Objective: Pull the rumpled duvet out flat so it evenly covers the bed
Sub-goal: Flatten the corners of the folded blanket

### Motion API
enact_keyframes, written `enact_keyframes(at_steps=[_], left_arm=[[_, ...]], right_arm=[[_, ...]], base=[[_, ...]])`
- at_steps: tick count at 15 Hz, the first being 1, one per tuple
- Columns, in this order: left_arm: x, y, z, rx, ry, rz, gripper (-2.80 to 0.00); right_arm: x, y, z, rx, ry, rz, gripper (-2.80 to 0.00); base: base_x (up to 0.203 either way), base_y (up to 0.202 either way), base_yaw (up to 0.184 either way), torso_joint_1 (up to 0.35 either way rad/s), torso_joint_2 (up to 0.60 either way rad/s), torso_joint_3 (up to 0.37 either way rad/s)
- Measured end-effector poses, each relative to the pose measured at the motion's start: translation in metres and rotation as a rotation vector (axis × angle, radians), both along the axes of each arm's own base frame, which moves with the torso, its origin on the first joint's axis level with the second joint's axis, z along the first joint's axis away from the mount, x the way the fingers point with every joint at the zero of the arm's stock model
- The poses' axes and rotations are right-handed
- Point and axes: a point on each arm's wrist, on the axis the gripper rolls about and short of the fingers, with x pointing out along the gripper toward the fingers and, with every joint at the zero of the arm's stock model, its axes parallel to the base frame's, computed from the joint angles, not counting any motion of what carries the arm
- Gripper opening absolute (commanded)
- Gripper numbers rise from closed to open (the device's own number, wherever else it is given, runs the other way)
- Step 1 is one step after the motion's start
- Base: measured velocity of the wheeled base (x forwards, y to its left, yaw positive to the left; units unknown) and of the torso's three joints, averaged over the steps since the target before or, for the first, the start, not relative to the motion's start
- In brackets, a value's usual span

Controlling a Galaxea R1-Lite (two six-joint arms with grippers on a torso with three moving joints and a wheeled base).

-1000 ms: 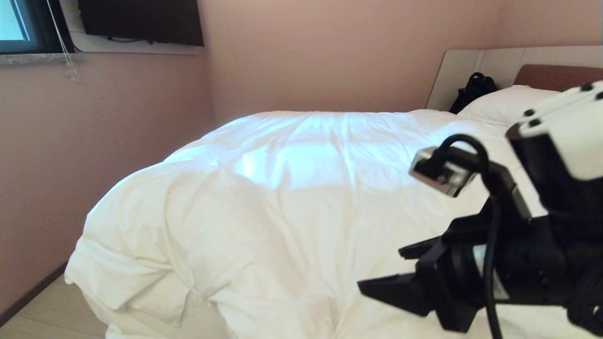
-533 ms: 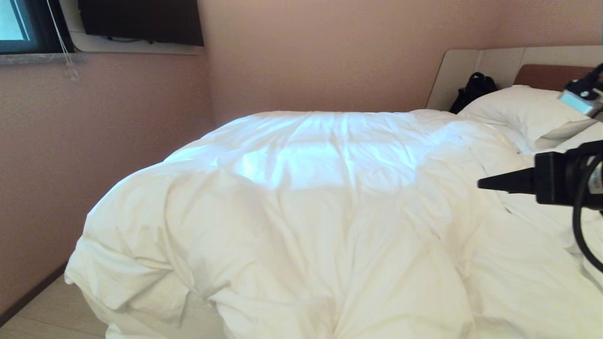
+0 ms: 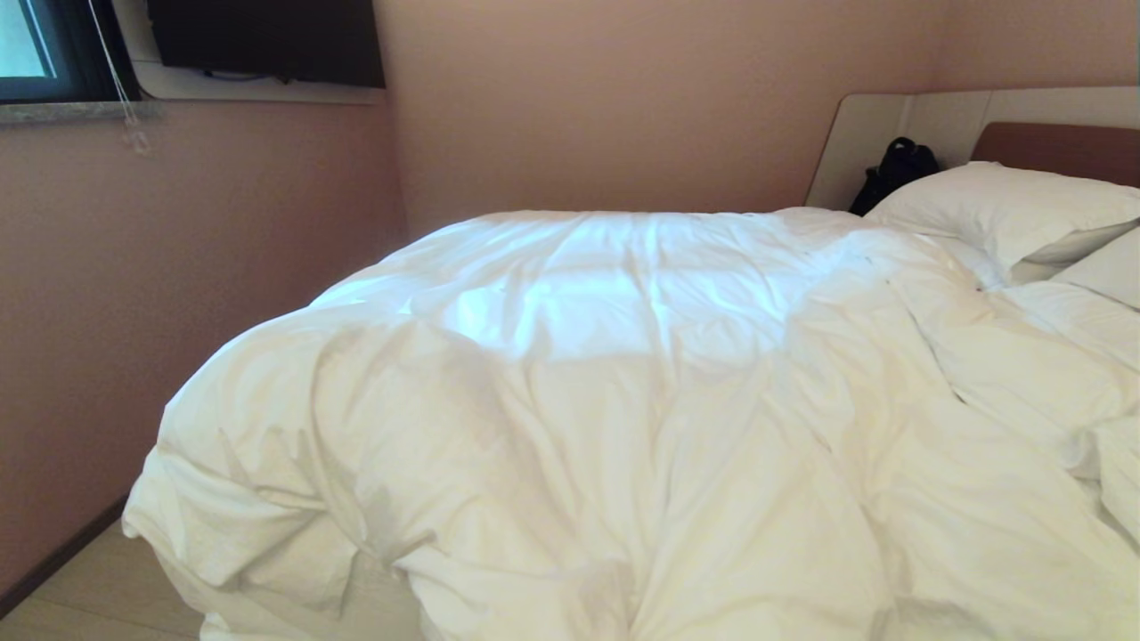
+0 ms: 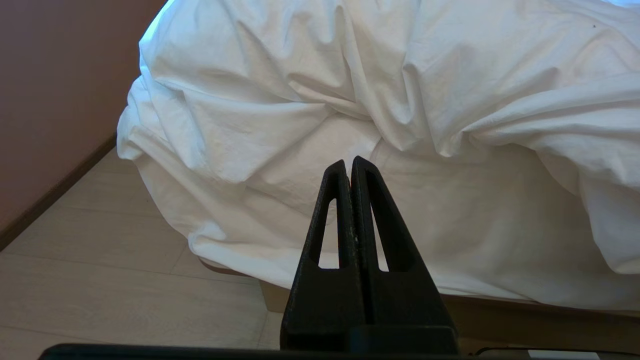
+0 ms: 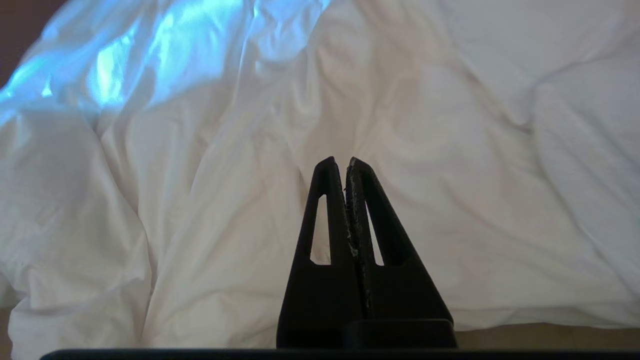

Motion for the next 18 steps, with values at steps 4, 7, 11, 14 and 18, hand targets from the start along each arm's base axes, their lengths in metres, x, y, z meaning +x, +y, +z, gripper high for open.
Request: enact_keyframes(at_steps=[4,7,11,14,18], left_arm=[[0.0,0.0,0.0,0.0,0.0,0.0,-2.8],[0.0,0.0,0.0,0.0,0.0,-0.001,-2.8],[0.0,0.0,0.0,0.0,0.0,0.0,-2.8],[0.0,0.0,0.0,0.0,0.001,0.0,-2.8],[0.0,0.0,0.0,0.0,0.0,0.0,-2.8]], right_arm=[[-0.061,0.003,-0.023,-0.057,-0.118,-0.057,-2.8],[-0.094,0.004,-0.045,-0.109,-0.193,-0.031,-2.8],[-0.127,0.001,-0.073,-0.133,-0.257,0.046,-2.8],[-0.135,0.0,-0.097,-0.162,-0.264,0.031,-2.8],[-0.14,0.0,-0.134,-0.264,-0.317,-0.014,-2.8]], base=[[0.0,0.0,0.0,0.0,0.0,0.0],[0.0,0.0,0.0,0.0,0.0,0.0],[0.0,0.0,0.0,0.0,0.0,0.0],[0.0,0.0,0.0,0.0,0.0,0.0],[0.0,0.0,0.0,0.0,0.0,0.0]])
